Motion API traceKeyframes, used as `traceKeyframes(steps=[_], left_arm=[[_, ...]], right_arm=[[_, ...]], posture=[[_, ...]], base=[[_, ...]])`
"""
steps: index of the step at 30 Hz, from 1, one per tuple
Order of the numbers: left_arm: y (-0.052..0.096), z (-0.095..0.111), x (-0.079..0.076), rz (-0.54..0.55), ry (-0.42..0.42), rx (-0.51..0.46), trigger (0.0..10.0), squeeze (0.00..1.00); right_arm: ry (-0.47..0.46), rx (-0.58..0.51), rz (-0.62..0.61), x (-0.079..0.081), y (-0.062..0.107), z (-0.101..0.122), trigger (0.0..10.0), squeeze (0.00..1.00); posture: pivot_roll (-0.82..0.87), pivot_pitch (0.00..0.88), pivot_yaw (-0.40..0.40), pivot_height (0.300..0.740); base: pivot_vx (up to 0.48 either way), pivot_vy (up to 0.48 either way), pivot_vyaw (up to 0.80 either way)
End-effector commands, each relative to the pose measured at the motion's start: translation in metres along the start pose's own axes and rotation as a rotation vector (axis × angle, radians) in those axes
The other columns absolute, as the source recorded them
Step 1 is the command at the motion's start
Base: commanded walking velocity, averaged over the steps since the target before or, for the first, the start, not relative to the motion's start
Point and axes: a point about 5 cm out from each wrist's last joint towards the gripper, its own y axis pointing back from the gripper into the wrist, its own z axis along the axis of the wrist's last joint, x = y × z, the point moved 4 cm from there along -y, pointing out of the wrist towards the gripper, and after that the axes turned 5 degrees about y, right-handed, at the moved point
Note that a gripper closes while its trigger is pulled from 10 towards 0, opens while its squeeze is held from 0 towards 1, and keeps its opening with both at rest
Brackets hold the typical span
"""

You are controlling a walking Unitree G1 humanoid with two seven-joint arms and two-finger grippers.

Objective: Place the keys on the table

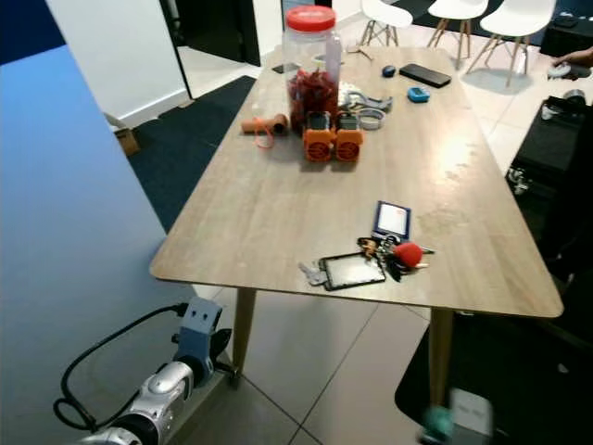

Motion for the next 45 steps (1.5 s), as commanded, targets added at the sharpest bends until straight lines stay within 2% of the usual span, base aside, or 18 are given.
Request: traceKeyframes(steps=[1, 3, 4, 6, 7, 9, 12, 14, 15, 16, 21, 23, 24, 26, 29, 31, 38, 45], left_arm=[[0.003, -0.004, 0.006, 0.008, -0.015, 0.013, 10.0, 0.00], [0.004, -0.005, 0.006, 0.008, -0.014, 0.015, 10.0, 0.00], [0.004, -0.005, 0.006, 0.008, -0.014, 0.015, 10.0, 0.00], [0.004, -0.005, 0.006, 0.004, -0.020, 0.017, 10.0, 0.00], [0.004, -0.005, 0.006, 0.004, -0.020, 0.017, 10.0, 0.00], [0.003, -0.004, 0.006, -0.001, -0.028, 0.020, 10.0, 0.00], [0.003, -0.004, 0.006, -0.004, -0.030, 0.021, 10.0, 0.00], [0.003, -0.004, 0.006, -0.004, -0.030, 0.021, 10.0, 0.00], [0.003, -0.003, 0.006, -0.006, -0.032, 0.021, 10.0, 0.00], [0.003, -0.003, 0.006, -0.007, -0.032, 0.022, 10.0, 0.00], [0.003, -0.004, 0.006, -0.010, -0.033, 0.023, 10.0, 0.00], [0.005, -0.006, 0.007, -0.011, -0.029, 0.027, 10.0, 0.00], [0.005, -0.006, 0.007, -0.011, -0.029, 0.027, 10.0, 0.00], [0.006, -0.008, 0.009, -0.011, -0.026, 0.030, 10.0, 0.00], [0.006, -0.008, 0.009, -0.013, -0.024, 0.032, 10.0, 0.00], [0.008, -0.010, 0.010, -0.018, -0.021, 0.036, 10.0, 0.00], [0.012, -0.014, 0.012, -0.033, -0.023, 0.041, 10.0, 0.00], [0.015, -0.018, 0.014, -0.055, -0.022, 0.052, 10.0, 0.00]], right_arm=[[-0.059, -0.045, -0.083, -0.015, -0.001, 0.009, 10.0, 0.00], [-0.173, -0.127, -0.259, -0.062, -0.001, 0.028, 10.0, 0.00], [-0.173, -0.127, -0.259, -0.062, -0.001, 0.028, 10.0, 0.00], [-0.279, -0.296, -0.388, -0.110, 0.002, 0.072, 10.0, 0.00], [-0.279, -0.296, -0.388, -0.110, 0.002, 0.072, 10.0, 0.00], [-0.324, -0.487, -0.442, -0.143, 0.008, 0.129, 10.0, 0.00], [-0.330, -0.654, -0.424, -0.154, 0.016, 0.186, 10.0, 0.00], [-0.330, -0.654, -0.424, -0.154, 0.016, 0.186, 10.0, 0.00], [-0.317, -0.732, -0.380, -0.152, 0.020, 0.219, 10.0, 0.00], [-0.298, -0.815, -0.286, -0.139, 0.024, 0.258, 10.0, 0.00], [-0.224, -0.927, -0.087, -0.101, 0.035, 0.316, 10.0, 0.00], [-0.117, -0.989, 0.226, -0.029, 0.050, 0.358, 10.0, 0.00], [-0.117, -0.989, 0.226, -0.029, 0.050, 0.358, 10.0, 0.00], [-0.031, -1.010, 0.446, 0.023, 0.066, 0.373, 10.0, 0.00], [0.019, -1.019, 0.555, 0.051, 0.077, 0.377, 10.0, 0.00], [0.115, -1.033, 0.755, 0.102, 0.103, 0.380, 10.0, 0.00], [0.214, -1.001, 0.996, 0.158, 0.137, 0.371, 10.0, 0.00], [0.319, -0.958, 1.079, 0.173, 0.147, 0.355, 10.0, 0.00]], posture=[[0.01, 0.000, 0.042, 0.740], [0.01, 0.000, 0.043, 0.740], [0.01, 0.000, 0.043, 0.740], [0.01, 0.000, 0.053, 0.740], [0.01, 0.000, 0.053, 0.740], [0.00, 0.000, 0.056, 0.740], [0.00, 0.000, 0.058, 0.740], [0.00, 0.000, 0.058, 0.740], [0.00, 0.000, 0.057, 0.740], [0.01, 0.000, 0.052, 0.740], [0.01, 0.001, 0.047, 0.740], [0.02, 0.006, 0.045, 0.740], [0.02, 0.006, 0.045, 0.740], [0.02, 0.009, 0.045, 0.740], [0.02, 0.011, 0.046, 0.740], [0.03, 0.019, 0.045, 0.740], [0.04, 0.045, 0.052, 0.740], [0.05, 0.059, 0.054, 0.740]], base=[[0.000, 0.000, 0.00], [0.000, 0.000, 0.00], [0.000, 0.000, 0.00], [0.000, 0.000, 0.00], [0.000, 0.000, 0.00], [0.000, 0.000, 0.00], [0.000, 0.000, 0.00], [0.000, 0.000, 0.00], [0.000, 0.000, 0.00], [0.000, 0.000, 0.00], [0.000, 0.000, 0.00], [0.000, 0.000, 0.00], [0.000, 0.000, 0.00], [0.000, 0.000, 0.00], [0.000, 0.000, 0.00], [0.000, 0.000, 0.00], [0.000, 0.000, 0.00], [0.000, 0.000, 0.00]])
